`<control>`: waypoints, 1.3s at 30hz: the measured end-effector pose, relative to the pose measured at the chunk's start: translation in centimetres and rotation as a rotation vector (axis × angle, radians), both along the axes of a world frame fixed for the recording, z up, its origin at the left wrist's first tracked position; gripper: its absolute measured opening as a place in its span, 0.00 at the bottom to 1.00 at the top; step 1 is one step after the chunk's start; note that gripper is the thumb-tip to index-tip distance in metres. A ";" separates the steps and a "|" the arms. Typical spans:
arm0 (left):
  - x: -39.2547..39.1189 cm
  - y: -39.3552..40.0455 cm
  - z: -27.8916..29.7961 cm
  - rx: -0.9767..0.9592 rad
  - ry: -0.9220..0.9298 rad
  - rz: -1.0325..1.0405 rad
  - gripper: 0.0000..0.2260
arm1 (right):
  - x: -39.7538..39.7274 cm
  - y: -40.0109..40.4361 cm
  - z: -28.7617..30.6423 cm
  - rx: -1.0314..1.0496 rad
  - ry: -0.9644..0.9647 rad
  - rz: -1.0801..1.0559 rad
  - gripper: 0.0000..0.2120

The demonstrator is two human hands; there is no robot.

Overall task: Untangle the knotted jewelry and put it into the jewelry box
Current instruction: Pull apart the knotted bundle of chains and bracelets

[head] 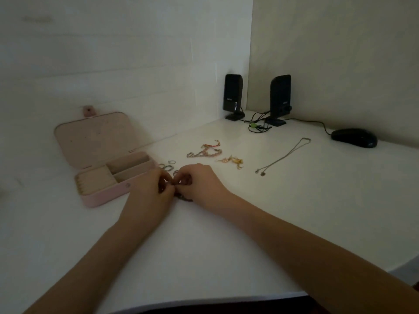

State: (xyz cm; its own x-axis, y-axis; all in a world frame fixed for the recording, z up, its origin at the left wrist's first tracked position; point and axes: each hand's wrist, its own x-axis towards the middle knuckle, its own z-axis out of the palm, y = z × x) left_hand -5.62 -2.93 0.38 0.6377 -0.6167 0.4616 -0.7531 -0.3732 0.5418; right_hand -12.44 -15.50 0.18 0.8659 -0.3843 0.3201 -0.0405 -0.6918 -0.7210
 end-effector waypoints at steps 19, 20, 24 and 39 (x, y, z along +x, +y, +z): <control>0.3 0.0 2.4 -0.714 1.279 -0.226 0.07 | -1.4 0.6 1.3 0.324 -0.202 0.031 0.07; 0.3 0.0 2.4 -0.735 1.297 -0.227 0.07 | -1.4 0.7 1.4 0.377 -0.199 0.050 0.05; 0.4 0.0 2.2 -0.738 1.304 -0.267 0.06 | -1.2 1.1 0.9 0.409 -0.188 0.120 0.09; 0.3 0.3 0.8 -0.357 0.457 0.007 0.12 | -1.9 -0.6 2.7 0.550 -0.369 0.025 0.04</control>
